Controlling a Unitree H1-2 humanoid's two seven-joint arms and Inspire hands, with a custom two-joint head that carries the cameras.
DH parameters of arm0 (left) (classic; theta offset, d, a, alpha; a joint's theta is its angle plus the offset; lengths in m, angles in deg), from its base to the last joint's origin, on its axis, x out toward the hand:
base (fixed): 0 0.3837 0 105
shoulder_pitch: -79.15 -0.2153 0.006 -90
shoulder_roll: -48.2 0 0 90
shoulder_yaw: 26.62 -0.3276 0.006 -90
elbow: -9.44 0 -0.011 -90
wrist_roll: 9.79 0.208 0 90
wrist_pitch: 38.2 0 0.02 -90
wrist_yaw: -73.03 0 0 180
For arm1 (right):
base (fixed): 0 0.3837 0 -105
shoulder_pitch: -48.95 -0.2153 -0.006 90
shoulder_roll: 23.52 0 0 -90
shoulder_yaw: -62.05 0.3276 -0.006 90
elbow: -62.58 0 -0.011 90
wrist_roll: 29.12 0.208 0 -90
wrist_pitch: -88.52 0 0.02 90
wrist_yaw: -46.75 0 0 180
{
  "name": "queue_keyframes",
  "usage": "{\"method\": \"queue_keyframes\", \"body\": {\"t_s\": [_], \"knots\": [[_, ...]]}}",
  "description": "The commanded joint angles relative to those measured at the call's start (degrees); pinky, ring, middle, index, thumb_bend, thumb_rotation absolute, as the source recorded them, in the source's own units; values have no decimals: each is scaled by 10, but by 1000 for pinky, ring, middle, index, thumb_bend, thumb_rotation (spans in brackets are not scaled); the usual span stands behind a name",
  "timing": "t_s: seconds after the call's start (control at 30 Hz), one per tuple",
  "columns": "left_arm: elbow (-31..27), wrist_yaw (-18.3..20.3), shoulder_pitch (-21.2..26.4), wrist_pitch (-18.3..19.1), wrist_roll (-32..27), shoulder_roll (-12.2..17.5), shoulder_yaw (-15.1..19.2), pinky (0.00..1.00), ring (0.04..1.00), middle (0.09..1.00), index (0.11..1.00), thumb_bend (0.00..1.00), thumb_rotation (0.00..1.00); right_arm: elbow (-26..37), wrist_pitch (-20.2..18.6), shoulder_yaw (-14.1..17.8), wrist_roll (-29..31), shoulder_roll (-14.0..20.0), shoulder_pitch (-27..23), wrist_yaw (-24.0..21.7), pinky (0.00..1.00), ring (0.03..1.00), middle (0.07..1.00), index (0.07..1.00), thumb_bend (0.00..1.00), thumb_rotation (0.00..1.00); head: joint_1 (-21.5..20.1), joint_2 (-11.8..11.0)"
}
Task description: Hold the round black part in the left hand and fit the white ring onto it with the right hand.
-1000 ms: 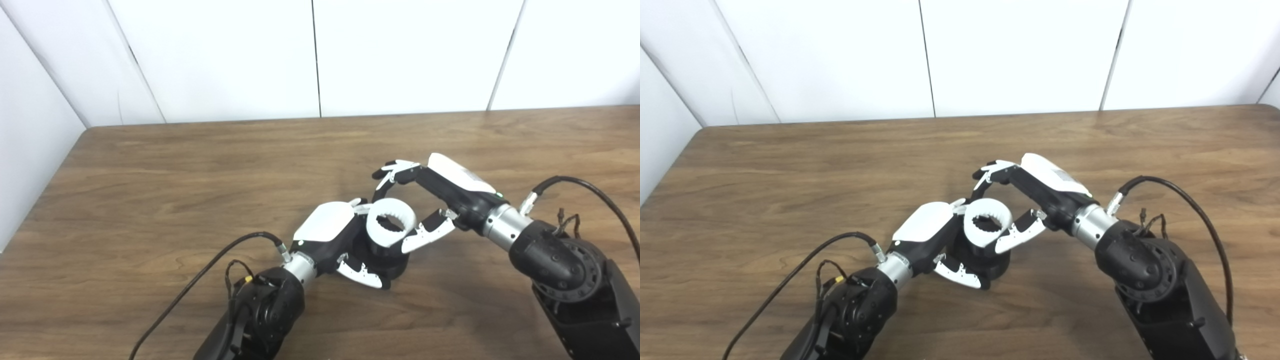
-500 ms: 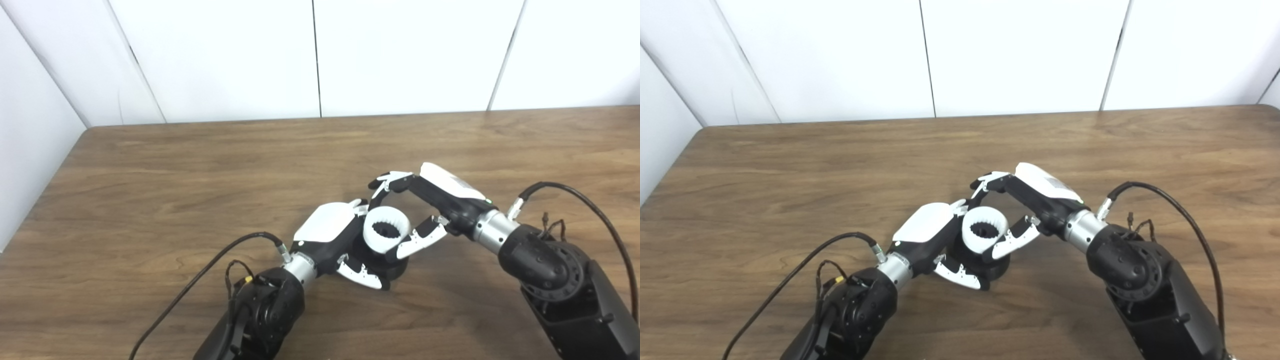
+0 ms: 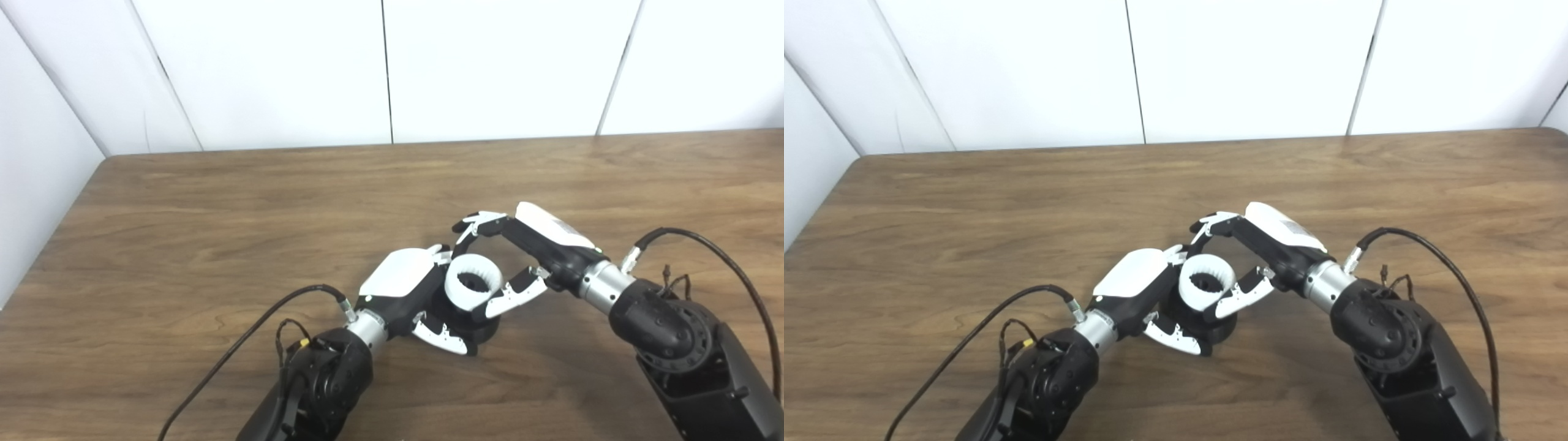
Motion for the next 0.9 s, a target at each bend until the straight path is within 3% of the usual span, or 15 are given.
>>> {"method": "queue_keyframes", "body": {"t_s": [0.0,0.87], "knots": [[6,40,-10,17,-8,4,-11,878,971,907,759,939,270,5,13,5,1,-1,-13,9,844,920,839,487,525,145,-5,5],[10,61,10,33,-23,2,-4,848,966,912,795,953,310,16,36,-12,-39,17,-11,-2,796,917,833,488,525,145,-7,8]]}}
